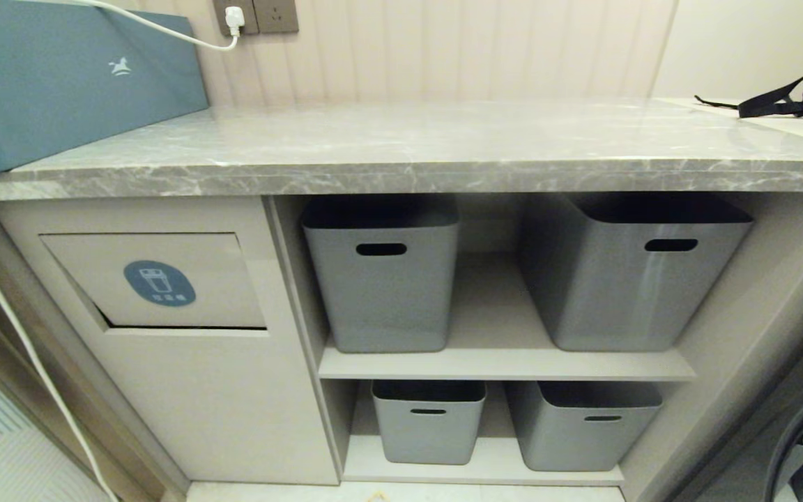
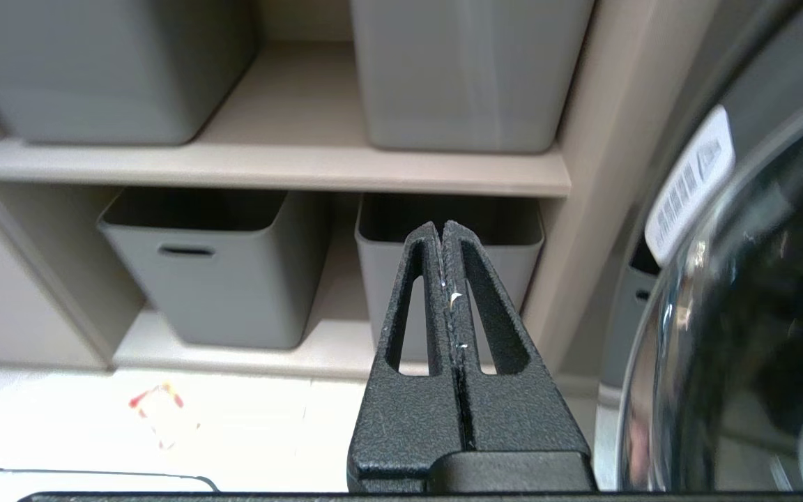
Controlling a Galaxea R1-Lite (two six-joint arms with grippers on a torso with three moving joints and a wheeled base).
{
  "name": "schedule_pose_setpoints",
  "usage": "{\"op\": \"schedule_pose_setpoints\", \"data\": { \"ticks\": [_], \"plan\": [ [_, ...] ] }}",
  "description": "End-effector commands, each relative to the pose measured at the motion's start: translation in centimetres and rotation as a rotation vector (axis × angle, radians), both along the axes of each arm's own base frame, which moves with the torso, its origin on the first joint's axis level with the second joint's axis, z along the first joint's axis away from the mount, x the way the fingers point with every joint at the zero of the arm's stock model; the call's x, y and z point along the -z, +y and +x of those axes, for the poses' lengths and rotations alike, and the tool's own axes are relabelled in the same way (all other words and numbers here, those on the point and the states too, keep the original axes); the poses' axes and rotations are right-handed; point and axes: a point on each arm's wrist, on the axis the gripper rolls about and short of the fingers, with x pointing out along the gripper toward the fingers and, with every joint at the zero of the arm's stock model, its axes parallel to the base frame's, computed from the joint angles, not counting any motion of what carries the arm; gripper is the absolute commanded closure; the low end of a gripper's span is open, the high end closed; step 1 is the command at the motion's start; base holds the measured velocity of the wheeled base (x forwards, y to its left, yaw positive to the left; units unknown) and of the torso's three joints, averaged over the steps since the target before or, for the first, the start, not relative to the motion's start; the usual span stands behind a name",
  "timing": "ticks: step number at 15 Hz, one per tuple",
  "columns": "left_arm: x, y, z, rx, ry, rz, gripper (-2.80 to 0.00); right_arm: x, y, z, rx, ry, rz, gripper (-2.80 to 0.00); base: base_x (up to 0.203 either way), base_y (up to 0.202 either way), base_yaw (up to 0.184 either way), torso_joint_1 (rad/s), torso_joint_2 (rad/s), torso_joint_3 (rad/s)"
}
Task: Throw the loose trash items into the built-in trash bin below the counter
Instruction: Pick up the garbage
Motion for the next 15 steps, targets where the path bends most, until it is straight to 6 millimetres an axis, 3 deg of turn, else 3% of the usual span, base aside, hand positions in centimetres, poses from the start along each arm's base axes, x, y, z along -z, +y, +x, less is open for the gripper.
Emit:
{"op": "schedule_pose_setpoints", "data": {
  "ticks": [1, 8, 15],
  "plan": [
    [-0.01, 0.00, 0.02, 0.000, 0.002, 0.001, 0.00, 0.00, 0.00, 0.00, -0.001, 0.000, -0.001, 0.00, -0.195, 0.000, -0.001, -0.002, 0.00, 0.002],
    [0.00, 0.00, 0.02, 0.000, 0.003, 0.000, 0.00, 0.00, 0.00, -0.01, -0.001, -0.001, -0.001, 0.00, -0.187, 0.000, 0.001, 0.001, 0.00, 0.002],
    [0.00, 0.00, 0.02, 0.000, 0.003, -0.004, 0.00, 0.00, 0.00, -0.01, -0.002, -0.001, -0.001, 0.00, -0.008, 0.000, 0.001, 0.000, 0.00, 0.000]
  ]
}}
